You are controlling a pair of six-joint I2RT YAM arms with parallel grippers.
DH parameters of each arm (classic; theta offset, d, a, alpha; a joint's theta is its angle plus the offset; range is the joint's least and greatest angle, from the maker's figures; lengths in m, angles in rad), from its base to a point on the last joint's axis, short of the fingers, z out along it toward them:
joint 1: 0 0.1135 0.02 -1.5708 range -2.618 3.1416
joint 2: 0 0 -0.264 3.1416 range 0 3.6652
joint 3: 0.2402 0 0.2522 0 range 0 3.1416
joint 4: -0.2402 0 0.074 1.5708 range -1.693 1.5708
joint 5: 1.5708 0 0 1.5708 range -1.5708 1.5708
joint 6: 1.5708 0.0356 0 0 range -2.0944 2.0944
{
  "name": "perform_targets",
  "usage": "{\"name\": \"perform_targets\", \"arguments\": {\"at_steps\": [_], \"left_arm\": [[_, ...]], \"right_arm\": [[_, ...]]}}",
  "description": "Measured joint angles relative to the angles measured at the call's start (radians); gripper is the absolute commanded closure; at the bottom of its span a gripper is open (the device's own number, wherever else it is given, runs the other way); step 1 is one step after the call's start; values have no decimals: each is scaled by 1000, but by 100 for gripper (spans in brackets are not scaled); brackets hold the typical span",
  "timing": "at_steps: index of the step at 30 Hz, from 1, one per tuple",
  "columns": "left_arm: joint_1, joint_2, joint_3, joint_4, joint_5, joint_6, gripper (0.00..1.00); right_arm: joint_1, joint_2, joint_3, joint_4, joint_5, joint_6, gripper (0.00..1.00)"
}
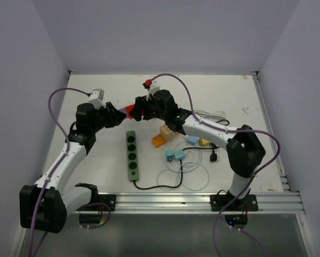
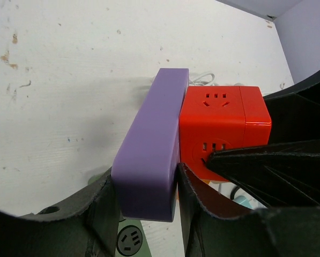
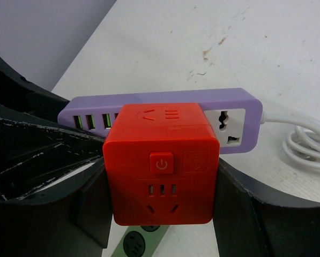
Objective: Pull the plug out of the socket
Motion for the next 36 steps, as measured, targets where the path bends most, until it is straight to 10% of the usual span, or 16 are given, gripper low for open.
{"name": "perform_targets", "arguments": {"at_steps": [23, 30, 36], "left_arm": [[-132, -16, 71, -108, -240, 114, 100], [-142, -16, 75, -107, -266, 126, 100], [-153, -10, 74, -105, -282, 119, 100]], "right_arm": [[-51, 54, 105, -148, -164, 29, 41], [-58, 67, 122, -153, -185, 35, 97], [-75, 66, 80, -97, -222, 64, 100]]}}
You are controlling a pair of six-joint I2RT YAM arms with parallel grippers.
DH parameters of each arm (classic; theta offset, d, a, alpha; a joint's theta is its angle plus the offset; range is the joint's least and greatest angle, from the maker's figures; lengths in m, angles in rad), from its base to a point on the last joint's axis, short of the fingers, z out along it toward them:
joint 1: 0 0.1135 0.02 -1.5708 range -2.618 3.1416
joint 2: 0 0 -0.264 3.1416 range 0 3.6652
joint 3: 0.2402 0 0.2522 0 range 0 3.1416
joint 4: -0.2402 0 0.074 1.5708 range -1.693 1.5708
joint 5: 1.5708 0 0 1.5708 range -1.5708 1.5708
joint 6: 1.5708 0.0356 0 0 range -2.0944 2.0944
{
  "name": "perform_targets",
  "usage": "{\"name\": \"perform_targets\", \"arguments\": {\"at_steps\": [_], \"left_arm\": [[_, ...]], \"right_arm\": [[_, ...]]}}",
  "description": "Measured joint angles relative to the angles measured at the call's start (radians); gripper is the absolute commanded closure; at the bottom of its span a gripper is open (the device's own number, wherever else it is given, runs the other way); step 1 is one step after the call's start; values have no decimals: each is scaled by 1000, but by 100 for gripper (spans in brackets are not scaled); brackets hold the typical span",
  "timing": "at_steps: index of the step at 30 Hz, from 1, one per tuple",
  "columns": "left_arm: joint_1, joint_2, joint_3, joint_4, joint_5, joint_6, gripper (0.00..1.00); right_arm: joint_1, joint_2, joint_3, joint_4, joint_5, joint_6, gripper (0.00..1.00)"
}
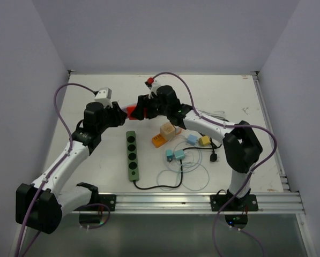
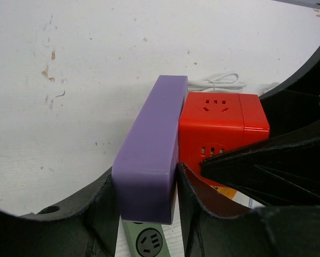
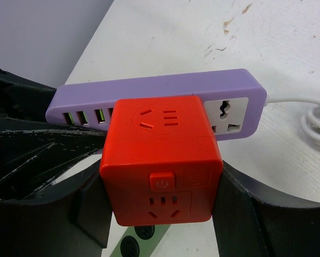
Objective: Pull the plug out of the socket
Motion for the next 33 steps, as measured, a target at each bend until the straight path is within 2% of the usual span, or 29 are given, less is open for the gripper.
{"name": "perform_targets", "arguments": {"at_steps": [5, 9, 15, 21, 26, 33], "left_arm": [[14, 13, -32, 34, 53, -65, 100], [43, 54, -39, 56, 160, -137, 100], [44, 77, -37, 55, 232, -229, 100], [43, 78, -33, 57, 234, -206, 100], [2, 26, -26, 57, 153, -128, 100], [-164, -25, 2, 63, -122, -5, 100]], "right_arm": [[-6, -32, -91, 63, 1, 18, 100], [-5, -80, -165, 87, 48, 11, 100], [11, -157, -274, 149, 131, 13, 100], [12, -163, -270, 141, 143, 21, 100], [10, -150, -164, 10, 115, 20, 100], [-21, -134, -32, -163, 30, -13, 100]]}}
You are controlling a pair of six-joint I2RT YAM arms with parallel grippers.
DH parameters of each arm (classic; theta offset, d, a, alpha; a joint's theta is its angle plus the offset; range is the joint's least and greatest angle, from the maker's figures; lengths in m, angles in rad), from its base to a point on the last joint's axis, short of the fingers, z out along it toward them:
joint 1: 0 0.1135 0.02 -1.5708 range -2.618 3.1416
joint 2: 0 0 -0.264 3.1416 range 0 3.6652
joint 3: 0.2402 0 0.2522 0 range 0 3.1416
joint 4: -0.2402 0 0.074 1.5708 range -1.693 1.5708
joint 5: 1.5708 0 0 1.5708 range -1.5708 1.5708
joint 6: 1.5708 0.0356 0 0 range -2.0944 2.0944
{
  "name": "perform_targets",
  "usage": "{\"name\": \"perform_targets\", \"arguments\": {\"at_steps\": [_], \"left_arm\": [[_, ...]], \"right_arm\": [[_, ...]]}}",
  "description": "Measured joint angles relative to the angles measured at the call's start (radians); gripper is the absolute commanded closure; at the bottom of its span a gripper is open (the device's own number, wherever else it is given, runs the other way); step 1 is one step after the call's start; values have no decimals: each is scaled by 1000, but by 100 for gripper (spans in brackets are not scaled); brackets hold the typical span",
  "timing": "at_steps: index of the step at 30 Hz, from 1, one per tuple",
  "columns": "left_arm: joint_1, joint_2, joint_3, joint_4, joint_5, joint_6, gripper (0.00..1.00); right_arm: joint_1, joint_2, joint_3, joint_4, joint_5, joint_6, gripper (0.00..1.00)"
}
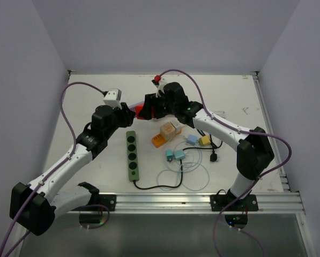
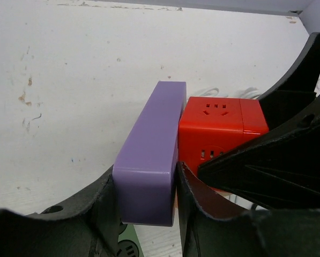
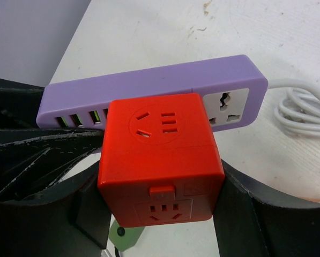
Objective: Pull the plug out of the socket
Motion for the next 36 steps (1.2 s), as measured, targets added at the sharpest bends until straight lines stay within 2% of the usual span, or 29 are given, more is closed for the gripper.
{"name": "perform_targets", "arguments": {"at_steps": [6, 10, 16, 20, 27, 36], "left_arm": [[-85, 12, 2, -2, -126, 39, 100], [-94, 16, 2, -13, -148, 21, 100], [-52, 70, 16, -72, 2, -80, 100], [-10, 82, 16, -106, 100, -127, 100], [29, 67, 16, -92, 166, -148, 100], [7, -21, -30, 61, 141, -49, 100]], "right_arm": [[-11, 0, 0, -45, -31, -21, 100], [-10, -18, -68, 39, -24, -28, 100], [15, -117, -325, 266, 73, 2, 100], [37, -141, -404, 354, 125, 24, 100], [35, -153, -376, 333, 127, 40, 100], [-55, -149, -240, 186, -70, 94, 100]]}}
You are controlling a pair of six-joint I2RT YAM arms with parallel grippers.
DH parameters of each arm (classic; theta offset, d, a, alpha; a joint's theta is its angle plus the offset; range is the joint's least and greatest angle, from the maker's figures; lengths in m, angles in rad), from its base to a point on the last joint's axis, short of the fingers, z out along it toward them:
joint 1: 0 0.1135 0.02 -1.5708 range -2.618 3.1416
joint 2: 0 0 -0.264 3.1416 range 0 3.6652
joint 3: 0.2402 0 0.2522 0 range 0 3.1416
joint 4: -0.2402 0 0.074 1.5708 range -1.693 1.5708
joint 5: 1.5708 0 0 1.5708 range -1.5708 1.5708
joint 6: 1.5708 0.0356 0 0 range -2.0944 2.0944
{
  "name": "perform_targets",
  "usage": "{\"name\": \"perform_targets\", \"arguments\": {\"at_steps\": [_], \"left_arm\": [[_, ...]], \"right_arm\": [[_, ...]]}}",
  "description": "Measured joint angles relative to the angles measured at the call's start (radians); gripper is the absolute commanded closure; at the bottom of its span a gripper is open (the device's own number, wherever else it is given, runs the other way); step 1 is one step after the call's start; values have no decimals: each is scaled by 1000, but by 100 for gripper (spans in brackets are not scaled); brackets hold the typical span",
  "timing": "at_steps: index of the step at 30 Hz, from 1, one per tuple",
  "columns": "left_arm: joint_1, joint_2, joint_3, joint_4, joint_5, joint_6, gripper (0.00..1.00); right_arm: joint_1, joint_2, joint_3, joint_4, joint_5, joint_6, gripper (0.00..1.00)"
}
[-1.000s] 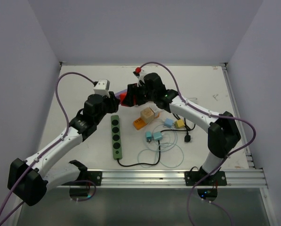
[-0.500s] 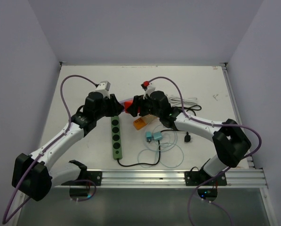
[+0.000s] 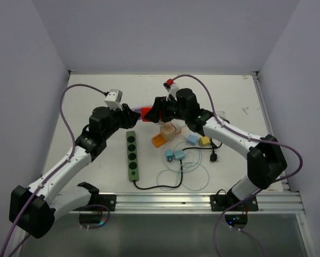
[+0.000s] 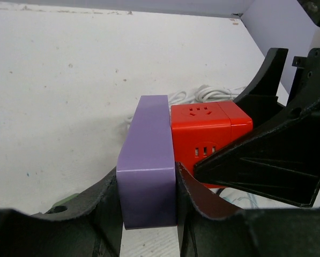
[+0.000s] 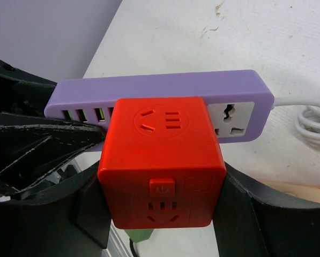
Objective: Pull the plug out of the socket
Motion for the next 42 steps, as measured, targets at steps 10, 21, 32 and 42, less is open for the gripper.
{"name": "perform_targets", "arguments": {"at_steps": [10, 21, 32, 42], "left_arm": [[-88, 9, 5, 22, -105, 109, 100], [-107, 85, 77, -104, -134, 11, 100], [-13, 100, 102, -137, 57, -181, 100], [40, 58, 6, -24, 83, -175, 100]], "right_arm": [[-27, 24, 64, -117, -86, -34, 100], [36, -64, -138, 77, 116, -43, 100], [94, -163, -257, 230, 321, -34, 100], [93, -80, -155, 162, 272, -19, 100]]}}
